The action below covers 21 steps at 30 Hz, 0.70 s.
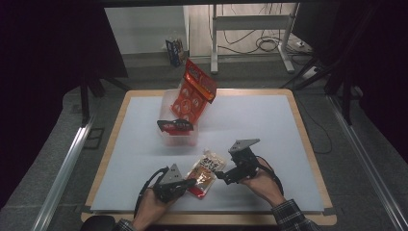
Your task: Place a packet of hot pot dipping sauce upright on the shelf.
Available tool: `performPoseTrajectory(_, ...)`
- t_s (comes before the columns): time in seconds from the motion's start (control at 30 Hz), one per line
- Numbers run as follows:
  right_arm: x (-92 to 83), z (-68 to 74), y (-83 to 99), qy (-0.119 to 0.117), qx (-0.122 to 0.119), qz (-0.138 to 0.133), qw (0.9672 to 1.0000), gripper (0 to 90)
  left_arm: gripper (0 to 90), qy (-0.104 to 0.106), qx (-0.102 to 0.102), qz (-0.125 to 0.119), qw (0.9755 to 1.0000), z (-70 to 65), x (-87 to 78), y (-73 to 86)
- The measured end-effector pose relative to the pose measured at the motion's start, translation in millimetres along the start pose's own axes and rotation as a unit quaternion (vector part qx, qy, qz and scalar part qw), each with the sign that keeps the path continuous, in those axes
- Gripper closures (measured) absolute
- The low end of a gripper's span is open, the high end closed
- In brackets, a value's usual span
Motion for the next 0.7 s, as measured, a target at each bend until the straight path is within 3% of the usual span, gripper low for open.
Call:
performPoseTrajectory(0.1, 1.6, -0.6, 0.5, 0.003, 0.003, 0.006, 1.0000, 0.4, 89.7, -0.003, 0.000, 0.005, 1.0000, 0.5, 3.3, 1.1)
performPoseTrajectory(0.2, 6.5, -4.0, 2.0, 0.007, 0.023, 0.020, 0.9995, 1.7, 89.9, 0.013, -0.020, 0.009, 0.9997, 3.3, 7.5, 4.1)
performPoseTrajectory(0.33, 7.9, -5.4, 1.8, 0.009, 0.026, 0.019, 0.9994, 2.7, 90.0, 0.024, -0.029, 0.019, 0.9991, 4.0, 10.6, 8.1)
performPoseTrajectory(0.6, 14.9, -9.9, 0.6, -0.001, 0.031, 0.030, 0.9991, 4.3, 90.0, 0.017, -0.026, 0.052, 0.9982, 1.8, 11.8, 5.8)
performPoseTrajectory(0.7, 20.7, -11.9, -0.7, -0.003, 0.030, 0.036, 0.9989, 5.0, 90.0, 0.015, -0.024, 0.053, 0.9982, 1.3, 11.7, 5.8)
Point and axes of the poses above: each handheld gripper's, and its own axes: x roughly forward along the jaws, y roughly out of its underside, z roughly to its left, the point moved 1 cm from there along x, roughly forward along the jaws, and after that the axes turned 12 degrees about x, right-handed, at the moved point
